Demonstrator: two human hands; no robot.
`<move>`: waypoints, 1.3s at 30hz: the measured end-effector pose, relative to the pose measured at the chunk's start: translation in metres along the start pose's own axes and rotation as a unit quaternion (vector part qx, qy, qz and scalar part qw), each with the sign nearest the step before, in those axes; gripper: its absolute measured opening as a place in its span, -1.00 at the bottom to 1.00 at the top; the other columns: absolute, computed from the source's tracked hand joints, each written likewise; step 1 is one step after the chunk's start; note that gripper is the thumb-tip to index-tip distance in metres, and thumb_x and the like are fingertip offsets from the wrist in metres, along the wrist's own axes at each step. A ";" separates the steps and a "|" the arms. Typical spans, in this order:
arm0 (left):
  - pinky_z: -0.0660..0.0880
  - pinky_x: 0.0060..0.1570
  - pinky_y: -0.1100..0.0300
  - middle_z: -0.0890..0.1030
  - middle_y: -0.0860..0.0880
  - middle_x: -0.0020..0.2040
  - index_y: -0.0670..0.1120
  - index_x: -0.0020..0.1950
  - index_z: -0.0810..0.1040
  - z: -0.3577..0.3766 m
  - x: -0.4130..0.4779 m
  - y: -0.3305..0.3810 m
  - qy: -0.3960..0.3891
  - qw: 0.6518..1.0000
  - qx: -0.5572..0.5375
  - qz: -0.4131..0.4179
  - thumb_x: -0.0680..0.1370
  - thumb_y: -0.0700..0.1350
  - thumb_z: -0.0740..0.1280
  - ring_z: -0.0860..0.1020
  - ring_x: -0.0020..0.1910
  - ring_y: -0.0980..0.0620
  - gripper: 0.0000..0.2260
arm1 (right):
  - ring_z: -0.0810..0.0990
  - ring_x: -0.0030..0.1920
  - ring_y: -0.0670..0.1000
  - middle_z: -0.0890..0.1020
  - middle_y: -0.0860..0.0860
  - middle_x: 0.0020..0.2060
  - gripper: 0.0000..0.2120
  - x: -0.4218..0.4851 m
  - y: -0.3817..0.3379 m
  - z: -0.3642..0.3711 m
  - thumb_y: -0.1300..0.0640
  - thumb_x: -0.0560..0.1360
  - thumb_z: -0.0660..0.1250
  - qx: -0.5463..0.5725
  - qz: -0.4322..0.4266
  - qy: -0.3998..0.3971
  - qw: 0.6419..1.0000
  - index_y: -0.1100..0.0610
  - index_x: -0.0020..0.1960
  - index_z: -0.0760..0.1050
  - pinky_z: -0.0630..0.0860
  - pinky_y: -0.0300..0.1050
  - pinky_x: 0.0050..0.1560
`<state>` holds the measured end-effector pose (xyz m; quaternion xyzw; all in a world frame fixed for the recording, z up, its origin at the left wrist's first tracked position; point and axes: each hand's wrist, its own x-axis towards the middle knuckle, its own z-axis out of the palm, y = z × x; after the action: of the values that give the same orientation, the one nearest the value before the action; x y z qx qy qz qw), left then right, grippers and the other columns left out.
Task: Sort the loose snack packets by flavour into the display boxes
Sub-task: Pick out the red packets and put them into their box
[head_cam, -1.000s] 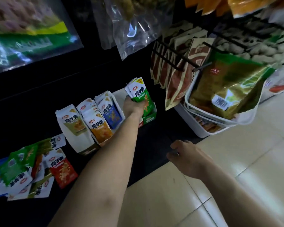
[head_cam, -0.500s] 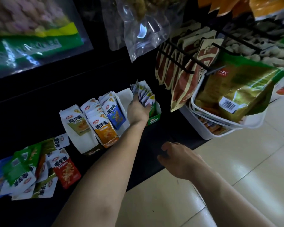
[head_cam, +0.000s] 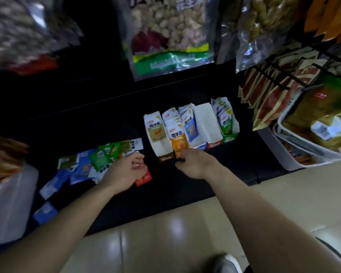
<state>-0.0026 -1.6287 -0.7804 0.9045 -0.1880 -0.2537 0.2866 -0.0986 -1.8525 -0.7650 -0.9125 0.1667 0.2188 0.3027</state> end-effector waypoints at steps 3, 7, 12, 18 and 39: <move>0.52 0.05 0.19 0.57 0.20 0.11 0.11 0.32 0.51 -0.032 -0.034 -0.051 0.028 0.999 0.001 -0.045 0.57 0.06 0.40 0.59 0.07 0.14 -0.67 | 0.53 0.21 0.15 0.54 0.12 0.26 -0.58 0.010 -0.036 0.020 -0.10 0.60 0.24 -0.007 -0.014 -0.019 1.000 0.14 0.34 0.44 0.51 0.07 0.21; 0.46 0.10 0.21 0.59 0.09 0.22 0.04 0.34 0.53 -0.050 -0.050 -0.098 0.034 0.994 0.046 -0.088 0.55 0.09 0.40 0.57 0.13 0.09 -0.63 | 0.53 0.22 0.13 0.54 0.13 0.26 -0.61 0.023 -0.065 0.059 -0.06 0.61 0.25 -0.020 -0.033 -0.035 0.999 0.17 0.32 0.46 0.49 0.03 0.22; 0.50 0.22 0.05 0.56 0.11 0.28 0.11 0.39 0.45 -0.060 -0.060 -0.133 -0.014 0.989 0.121 -0.077 0.55 0.13 0.36 0.54 0.19 0.07 -0.58 | 0.45 0.34 0.17 0.37 0.09 0.41 -0.50 0.060 -0.074 0.129 -0.06 0.59 0.24 -0.110 -0.040 -0.069 0.991 0.05 0.49 0.31 0.46 0.11 0.30; 0.48 0.25 0.10 0.55 0.09 0.28 0.08 0.39 0.46 -0.070 -0.064 -0.170 -0.067 0.987 0.097 -0.106 0.55 0.12 0.39 0.56 0.16 0.09 -0.57 | 0.15 0.53 0.18 -0.09 -0.03 0.62 -0.28 0.119 -0.085 0.189 -0.09 0.62 0.20 -0.185 -0.035 -0.057 0.980 0.00 0.63 -0.10 0.33 0.19 0.41; 0.40 0.12 0.24 0.59 0.09 0.22 0.03 0.41 0.41 -0.049 -0.057 -0.177 -0.083 0.980 -0.035 -0.180 0.53 0.16 0.40 0.55 0.14 0.10 -0.50 | 0.65 -0.17 -0.13 0.66 -0.05 -0.11 -0.87 0.082 -0.085 0.209 0.13 0.53 0.44 0.304 0.055 0.049 0.950 0.08 0.01 0.50 0.44 -0.32 -0.31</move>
<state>0.0134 -1.4453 -0.8343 0.8887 -0.0364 -0.3817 0.2513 -0.0543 -1.6716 -0.9157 -0.7762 0.2903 0.1287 0.5447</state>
